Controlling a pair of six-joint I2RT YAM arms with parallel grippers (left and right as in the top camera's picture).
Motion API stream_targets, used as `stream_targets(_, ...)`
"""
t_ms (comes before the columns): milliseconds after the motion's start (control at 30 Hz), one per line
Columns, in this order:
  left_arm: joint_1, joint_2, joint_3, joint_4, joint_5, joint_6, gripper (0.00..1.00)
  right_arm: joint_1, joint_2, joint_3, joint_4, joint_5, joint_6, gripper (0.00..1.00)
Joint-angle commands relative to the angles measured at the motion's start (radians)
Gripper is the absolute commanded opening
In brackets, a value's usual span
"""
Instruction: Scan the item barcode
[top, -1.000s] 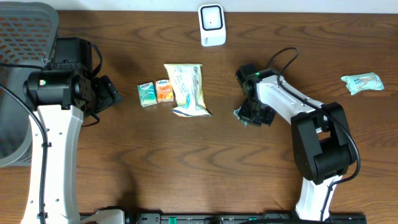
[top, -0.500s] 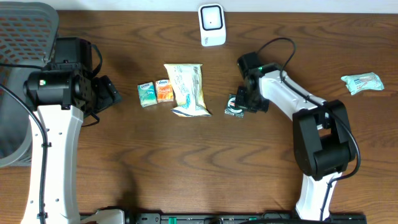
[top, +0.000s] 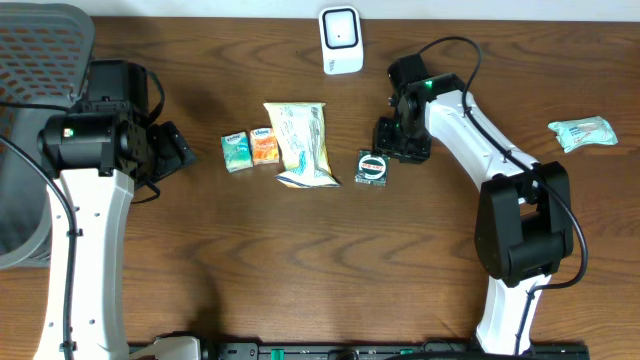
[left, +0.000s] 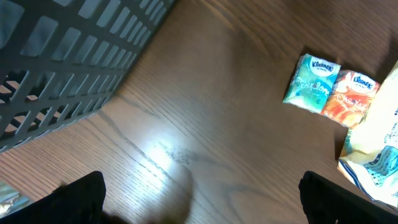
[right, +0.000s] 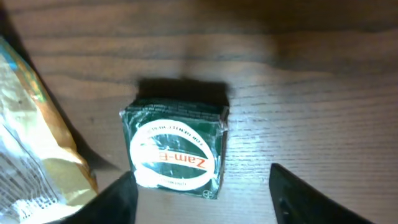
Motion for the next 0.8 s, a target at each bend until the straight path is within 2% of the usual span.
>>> stream_targets(0,0.004,0.005,0.0,-0.003,-0.01,-0.009,0.98,0.003,0.007,0.015,0.012,-0.012,-0.021,0.7)
stream_targets(67,0.004,0.005,0.0,-0.003,-0.01,-0.009,0.98,0.003,0.007,0.015,0.026,-0.012,-0.02,0.79)
stream_targets(100,0.004,0.005,0.0,-0.003,-0.01,-0.009,0.98,0.002,0.007,0.016,0.032,-0.012,-0.02,0.99)
stream_targets(300,0.004,0.005,0.0,-0.003,-0.01,-0.009,0.98,0.002,0.007,0.027,0.027,-0.074,-0.02,0.99)
stream_targets(633,0.004,0.005,0.0,-0.003,-0.01,-0.009,0.98,0.122,0.008,-0.012,0.045,0.235,0.008,0.99)
stream_targets(767,0.004,0.005,0.0,-0.003,-0.01,-0.009,0.98,0.158,0.008,-0.058,0.097,0.269,0.037,0.99)
